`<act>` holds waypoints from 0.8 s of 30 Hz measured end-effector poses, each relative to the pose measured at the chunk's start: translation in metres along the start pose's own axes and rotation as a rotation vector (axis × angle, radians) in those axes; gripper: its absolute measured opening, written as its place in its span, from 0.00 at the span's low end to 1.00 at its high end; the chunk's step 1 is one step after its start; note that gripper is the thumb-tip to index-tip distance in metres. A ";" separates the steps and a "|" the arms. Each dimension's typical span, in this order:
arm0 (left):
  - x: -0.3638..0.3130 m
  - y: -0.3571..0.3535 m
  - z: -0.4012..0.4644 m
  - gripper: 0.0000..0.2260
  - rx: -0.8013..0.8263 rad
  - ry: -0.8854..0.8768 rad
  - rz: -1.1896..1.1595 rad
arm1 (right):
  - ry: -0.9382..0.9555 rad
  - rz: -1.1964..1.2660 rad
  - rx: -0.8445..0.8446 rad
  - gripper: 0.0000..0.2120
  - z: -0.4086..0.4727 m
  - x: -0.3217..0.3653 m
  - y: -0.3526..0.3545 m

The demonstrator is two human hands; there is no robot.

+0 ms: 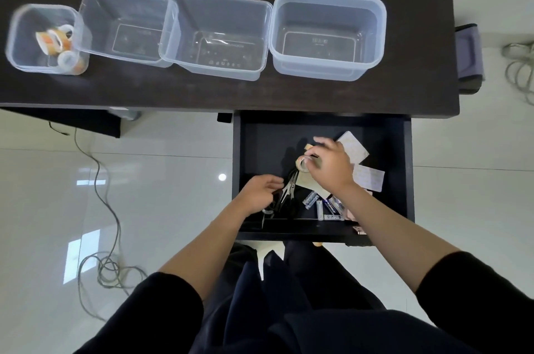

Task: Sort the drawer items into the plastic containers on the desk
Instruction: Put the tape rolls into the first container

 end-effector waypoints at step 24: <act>0.006 0.004 0.000 0.14 -0.310 0.007 0.626 | -0.021 0.224 -0.021 0.08 -0.023 -0.015 0.014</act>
Point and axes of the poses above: each hand's wrist, its own z-axis towards the middle knuckle, its own y-axis out of the back of the hand, x = y × z, the point moved 9 cm from there along z, towards the middle knuckle, and after that the axes turned 6 degrees about z, right-handed, at the moved point
